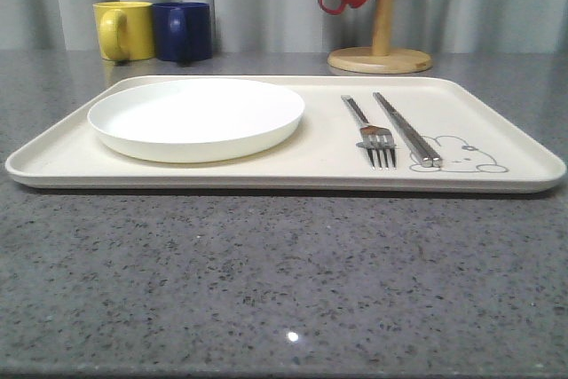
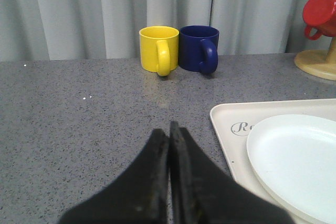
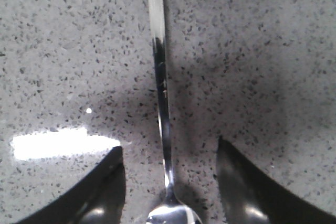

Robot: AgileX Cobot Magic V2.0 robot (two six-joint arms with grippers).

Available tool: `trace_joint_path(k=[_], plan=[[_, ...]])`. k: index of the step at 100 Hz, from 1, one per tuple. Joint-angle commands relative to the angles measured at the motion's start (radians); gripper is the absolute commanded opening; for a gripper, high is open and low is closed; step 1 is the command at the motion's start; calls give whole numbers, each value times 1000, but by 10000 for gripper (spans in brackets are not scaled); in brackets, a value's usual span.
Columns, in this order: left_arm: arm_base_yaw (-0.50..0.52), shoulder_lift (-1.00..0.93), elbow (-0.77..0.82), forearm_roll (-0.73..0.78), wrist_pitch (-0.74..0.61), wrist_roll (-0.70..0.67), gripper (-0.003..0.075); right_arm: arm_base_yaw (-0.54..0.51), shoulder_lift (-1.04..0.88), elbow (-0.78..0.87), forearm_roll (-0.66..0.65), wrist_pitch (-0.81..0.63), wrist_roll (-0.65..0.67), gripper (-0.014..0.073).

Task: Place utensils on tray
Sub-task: 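Grasp the steel spoon by its handle with the right gripper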

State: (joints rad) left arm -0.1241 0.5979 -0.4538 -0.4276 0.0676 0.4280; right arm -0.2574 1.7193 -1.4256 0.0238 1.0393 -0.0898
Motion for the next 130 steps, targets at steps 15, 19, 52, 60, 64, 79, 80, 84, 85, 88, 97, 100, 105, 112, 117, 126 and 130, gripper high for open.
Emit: trace_joint_path(k=[15,19,52,60,64,79,80,84,85,88,97,100,105,112,117,126,130], plan=[[-3,1,-28,-3,-78,0,-18,-7,6,-24,4,-35,-16,402],[-3,1,-28,-3,-78,0,-18,-7,13,-24,5,-35,-16,402],[-3,1,-28,-3,-78,0,-18,-7,34,-24,5,-40,-16,388],[-3,1,-28,-3,-78,0,-18,-7,34,-24,5,-37,-16,329],[-3,1,-28,-3,-78,0,-18,-7,34,-24,6,-33,-16,279],[-3,1,-28,-3,-78,0,-18,-7,34,-24,8,-13,-16,98],[-3,1,-28,-3,-78,0,-18,-7,34,-24,8,-11,-16,84],[-3,1,-28,-3,-78,0,-18,-7,34,-24,8,-6,-16,51],[-3,1,-28,-3,-78,0,-18,-7,34,-24,9,-5,-16,39],[-3,1,-28,-3,-78,0,-18,-7,34,-24,9,-2,-16,18],[-3,1,-28,-3,-78,0,-18,-7,34,-24,17,-3,-16,-23],[-3,1,-28,-3,-78,0,-18,-7,34,-24,25,-5,-16,-28],[-3,1,-28,-3,-78,0,-18,-7,30,-27,38,-6,-16,-28],[-3,1,-28,-3,-78,0,-18,-7,23,-41,56,5,-16,-28],[-3,1,-28,-3,-78,0,-18,-6,13,-56,67,27,-16,-28],[-3,1,-28,-3,-78,0,-18,5,-17,-83,80,61,-13,-28],[-3,1,-28,-3,-78,0,-18,13,-37,-91,80,74,-2,-28]])
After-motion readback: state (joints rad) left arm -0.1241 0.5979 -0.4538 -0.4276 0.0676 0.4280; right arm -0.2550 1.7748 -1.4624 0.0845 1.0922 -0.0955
